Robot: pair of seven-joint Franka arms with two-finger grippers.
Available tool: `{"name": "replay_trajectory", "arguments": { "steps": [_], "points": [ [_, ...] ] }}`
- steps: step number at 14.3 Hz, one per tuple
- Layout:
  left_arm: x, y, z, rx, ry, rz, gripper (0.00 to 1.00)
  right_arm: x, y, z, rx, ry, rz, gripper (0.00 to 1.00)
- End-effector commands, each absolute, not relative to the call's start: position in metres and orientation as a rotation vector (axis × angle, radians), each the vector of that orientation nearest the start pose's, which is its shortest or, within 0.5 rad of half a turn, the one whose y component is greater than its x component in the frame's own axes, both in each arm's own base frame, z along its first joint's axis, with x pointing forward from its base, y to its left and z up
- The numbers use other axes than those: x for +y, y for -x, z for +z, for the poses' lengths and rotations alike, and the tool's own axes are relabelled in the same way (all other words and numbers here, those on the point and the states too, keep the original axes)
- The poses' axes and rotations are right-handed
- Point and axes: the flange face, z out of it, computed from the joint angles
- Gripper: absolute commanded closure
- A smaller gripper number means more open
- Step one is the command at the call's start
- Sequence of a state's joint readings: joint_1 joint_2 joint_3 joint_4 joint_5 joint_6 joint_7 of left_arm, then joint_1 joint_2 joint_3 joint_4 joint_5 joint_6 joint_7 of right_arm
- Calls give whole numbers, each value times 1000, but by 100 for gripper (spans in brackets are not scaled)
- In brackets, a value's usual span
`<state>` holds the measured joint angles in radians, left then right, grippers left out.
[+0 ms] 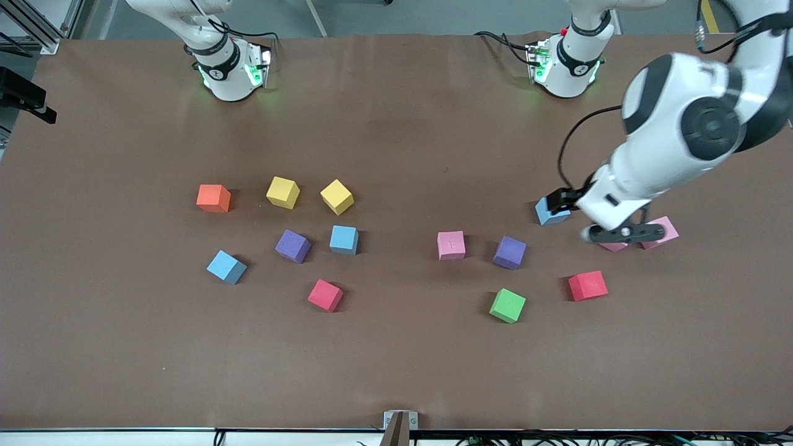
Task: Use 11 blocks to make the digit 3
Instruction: 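Reach the left gripper down to the pink block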
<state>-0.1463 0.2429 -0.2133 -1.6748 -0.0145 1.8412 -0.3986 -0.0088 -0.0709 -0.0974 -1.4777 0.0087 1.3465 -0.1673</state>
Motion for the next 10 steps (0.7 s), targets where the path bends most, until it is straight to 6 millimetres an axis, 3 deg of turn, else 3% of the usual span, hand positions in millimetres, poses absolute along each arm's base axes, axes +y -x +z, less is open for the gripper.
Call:
{"name": "replay_trajectory", "arguments": {
  "steps": [1, 3, 6, 9, 10],
  "points": [
    [-267, -585, 421, -157, 3175, 113, 0, -51, -496, 687, -103, 3101, 67, 0],
    [-290, -590, 391, -241, 3192, 82, 0, -40, -497, 688, -126, 3102, 68, 0],
    [-344, -585, 337, -329, 3220, 44, 0, -45, -497, 688, -117, 3103, 68, 0],
    [-370, -572, 298, -373, 3202, 81, 0, -47, -497, 688, -114, 3105, 78, 0],
    [-369, -573, 285, -362, 3185, 79, 0, -47, -497, 690, -116, 3106, 71, 0]
  ]
}}
